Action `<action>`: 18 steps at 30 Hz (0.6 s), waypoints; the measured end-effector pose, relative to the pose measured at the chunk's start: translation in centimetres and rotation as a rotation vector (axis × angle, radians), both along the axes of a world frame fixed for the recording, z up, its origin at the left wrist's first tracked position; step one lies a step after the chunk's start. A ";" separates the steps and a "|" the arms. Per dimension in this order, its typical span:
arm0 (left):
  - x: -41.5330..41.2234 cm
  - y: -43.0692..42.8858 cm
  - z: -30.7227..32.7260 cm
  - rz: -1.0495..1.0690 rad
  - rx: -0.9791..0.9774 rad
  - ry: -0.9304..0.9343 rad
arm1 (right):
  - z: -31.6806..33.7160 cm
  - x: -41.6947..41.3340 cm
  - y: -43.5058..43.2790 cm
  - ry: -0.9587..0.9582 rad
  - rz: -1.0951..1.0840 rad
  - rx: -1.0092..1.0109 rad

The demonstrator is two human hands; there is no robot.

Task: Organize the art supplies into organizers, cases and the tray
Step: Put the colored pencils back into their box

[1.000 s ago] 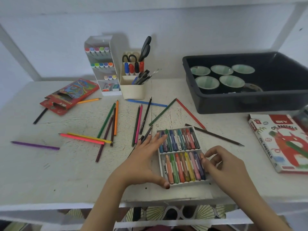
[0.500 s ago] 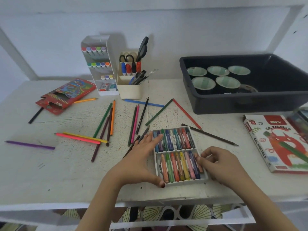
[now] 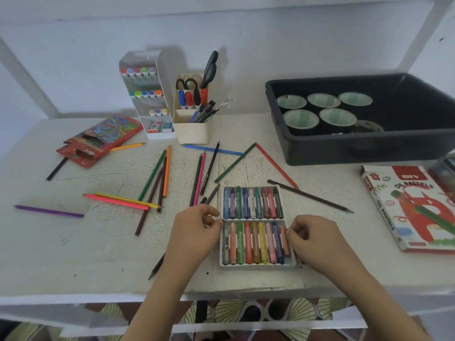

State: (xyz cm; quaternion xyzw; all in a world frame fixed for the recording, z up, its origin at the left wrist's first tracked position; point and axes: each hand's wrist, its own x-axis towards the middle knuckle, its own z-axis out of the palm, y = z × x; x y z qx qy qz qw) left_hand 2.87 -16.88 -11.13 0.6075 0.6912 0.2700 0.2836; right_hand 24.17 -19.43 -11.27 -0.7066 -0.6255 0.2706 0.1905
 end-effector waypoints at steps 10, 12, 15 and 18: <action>1.9 -0.1 -0.1 0.003 -0.149 -0.235 | 0.4 2.0 0.0 -0.067 0.007 -0.005; 2.6 -0.1 -0.1 -0.014 -0.157 -0.274 | 0.7 2.8 -0.1 -0.077 0.000 -0.013; 3.9 -0.2 -0.1 -0.047 -0.147 -0.302 | 0.7 3.9 -0.1 -0.097 -0.021 0.003; 5.1 0.0 -0.2 -0.059 -0.130 -0.300 | 0.5 4.9 -0.3 -0.128 -0.044 0.014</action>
